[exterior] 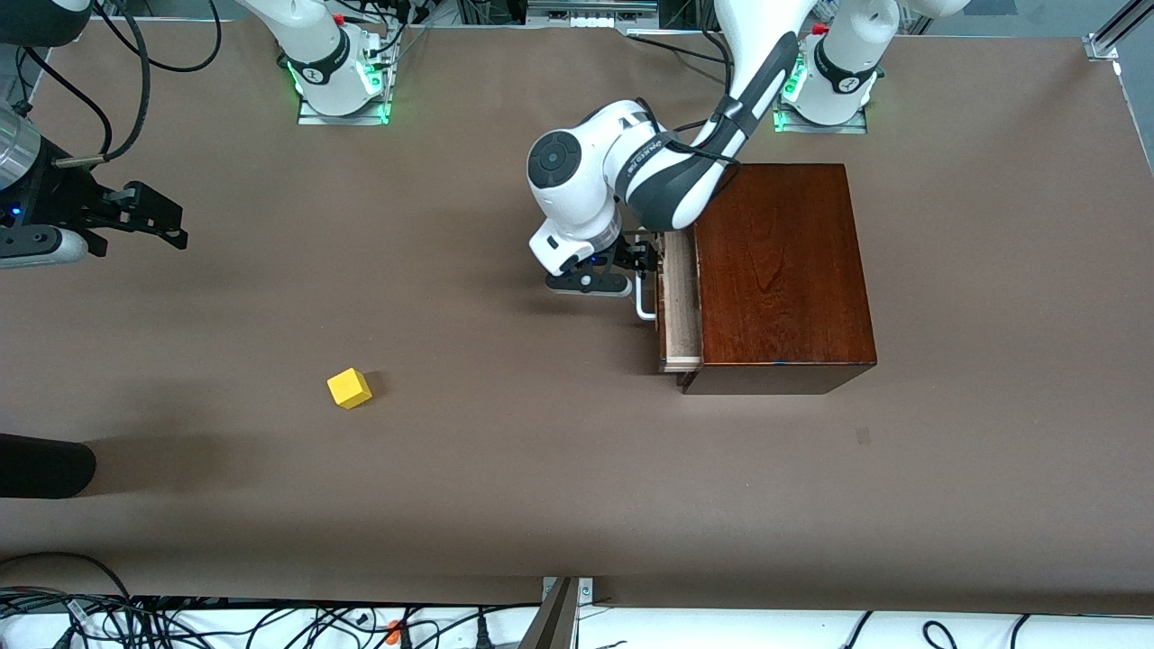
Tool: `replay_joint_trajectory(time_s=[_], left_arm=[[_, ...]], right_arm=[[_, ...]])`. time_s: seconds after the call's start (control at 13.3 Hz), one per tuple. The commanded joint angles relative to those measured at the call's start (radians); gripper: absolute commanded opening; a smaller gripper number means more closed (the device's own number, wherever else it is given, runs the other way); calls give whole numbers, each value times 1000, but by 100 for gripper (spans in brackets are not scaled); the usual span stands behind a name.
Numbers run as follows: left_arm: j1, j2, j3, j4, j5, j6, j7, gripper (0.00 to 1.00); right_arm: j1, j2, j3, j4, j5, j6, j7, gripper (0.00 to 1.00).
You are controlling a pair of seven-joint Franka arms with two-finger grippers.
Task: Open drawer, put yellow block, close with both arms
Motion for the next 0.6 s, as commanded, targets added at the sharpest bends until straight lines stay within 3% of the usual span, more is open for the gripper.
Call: replay_joint_trajectory(time_s=[0.0,0.53], left_arm=[[-45,35,-15,51,-63,37,-40,100],[-46,45,-15,78,-64,37,-42,100]], right_arm=[[-5,3,1,15,3,-3,-8,100],[-5,5,1,15,3,0,-8,100]])
